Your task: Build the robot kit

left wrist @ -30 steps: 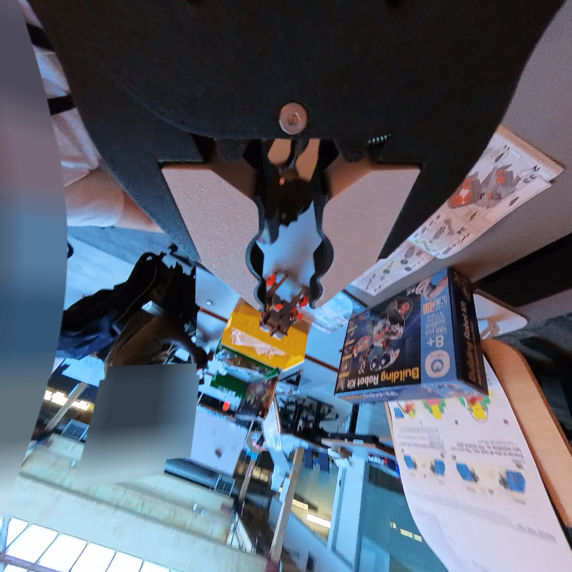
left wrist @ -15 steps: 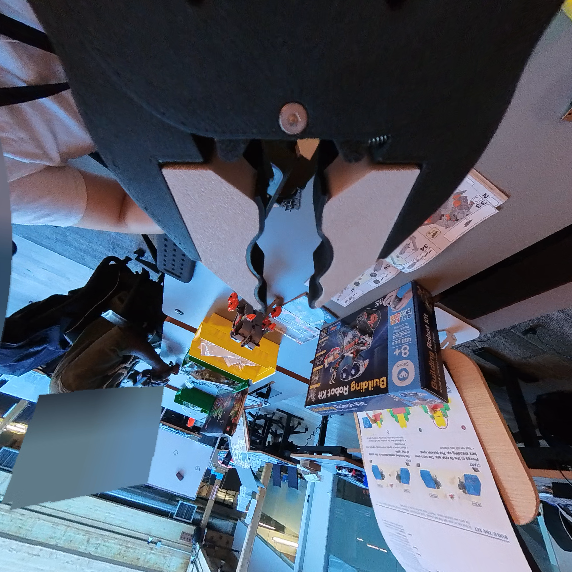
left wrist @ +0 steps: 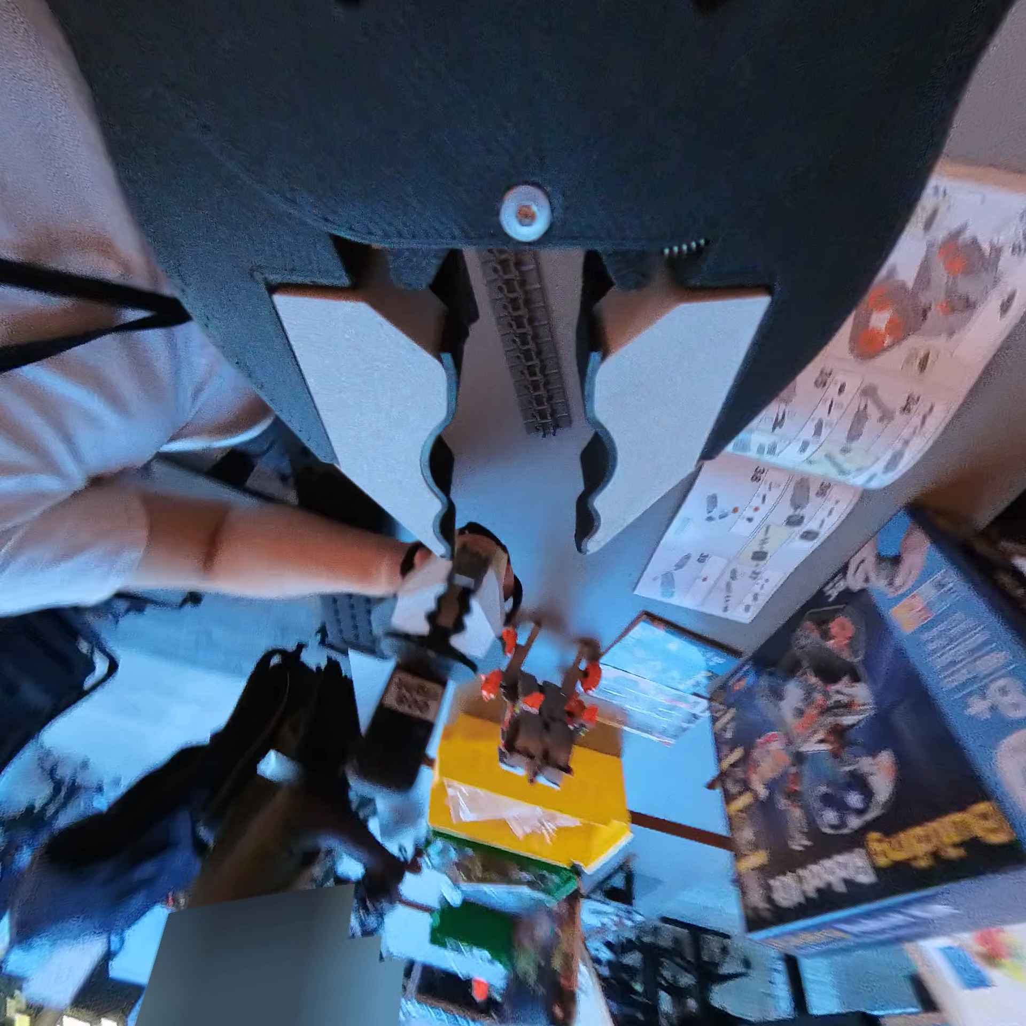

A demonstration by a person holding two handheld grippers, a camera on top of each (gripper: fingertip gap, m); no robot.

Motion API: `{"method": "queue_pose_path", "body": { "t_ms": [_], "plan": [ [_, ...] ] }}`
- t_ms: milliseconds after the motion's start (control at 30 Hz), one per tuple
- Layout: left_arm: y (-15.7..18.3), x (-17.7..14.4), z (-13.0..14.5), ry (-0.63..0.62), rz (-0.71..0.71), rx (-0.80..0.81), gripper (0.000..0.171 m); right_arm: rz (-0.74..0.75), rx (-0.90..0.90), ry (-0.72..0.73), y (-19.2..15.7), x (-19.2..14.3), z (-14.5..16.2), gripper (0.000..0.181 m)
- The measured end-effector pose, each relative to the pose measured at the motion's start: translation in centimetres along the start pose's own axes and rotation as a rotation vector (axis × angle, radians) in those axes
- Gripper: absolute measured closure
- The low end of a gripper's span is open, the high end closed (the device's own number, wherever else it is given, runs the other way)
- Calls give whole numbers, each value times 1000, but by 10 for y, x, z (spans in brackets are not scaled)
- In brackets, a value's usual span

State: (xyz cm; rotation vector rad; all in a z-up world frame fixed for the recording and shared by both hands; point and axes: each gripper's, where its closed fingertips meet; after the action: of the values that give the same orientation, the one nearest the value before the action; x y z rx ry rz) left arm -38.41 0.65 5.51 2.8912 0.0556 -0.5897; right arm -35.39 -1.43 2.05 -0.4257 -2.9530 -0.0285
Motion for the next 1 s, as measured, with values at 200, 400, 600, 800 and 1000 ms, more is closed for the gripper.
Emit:
{"method": "queue_pose_path", "body": {
  "t_ms": [200,400,600,800,1000],
  "plan": [
    [14,54,-14,125,2,68,133,-95,184,231,-1,-10,-27,171],
    [37,55,-24,207,65,147,138,-232,296,342,-12,-18,-42,171],
    [55,55,-23,226,253,42,145,-196,228,294,-13,-15,-39,172],
    [26,68,-8,125,-16,231,157,-108,209,148,3,-8,-17,169],
    [-36,74,55,-376,-517,783,156,56,355,-87,40,-22,11,153]
  ]
}}
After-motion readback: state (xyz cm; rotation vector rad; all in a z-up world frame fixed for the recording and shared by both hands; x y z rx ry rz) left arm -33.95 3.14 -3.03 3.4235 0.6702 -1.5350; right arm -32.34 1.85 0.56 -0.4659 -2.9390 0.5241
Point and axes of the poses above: each gripper's, where its closed fingertips meet, x out along the fingers, z out of its underside, y = z × x across the jaws, and after that the axes turned 4 degrees about -y, right-handed
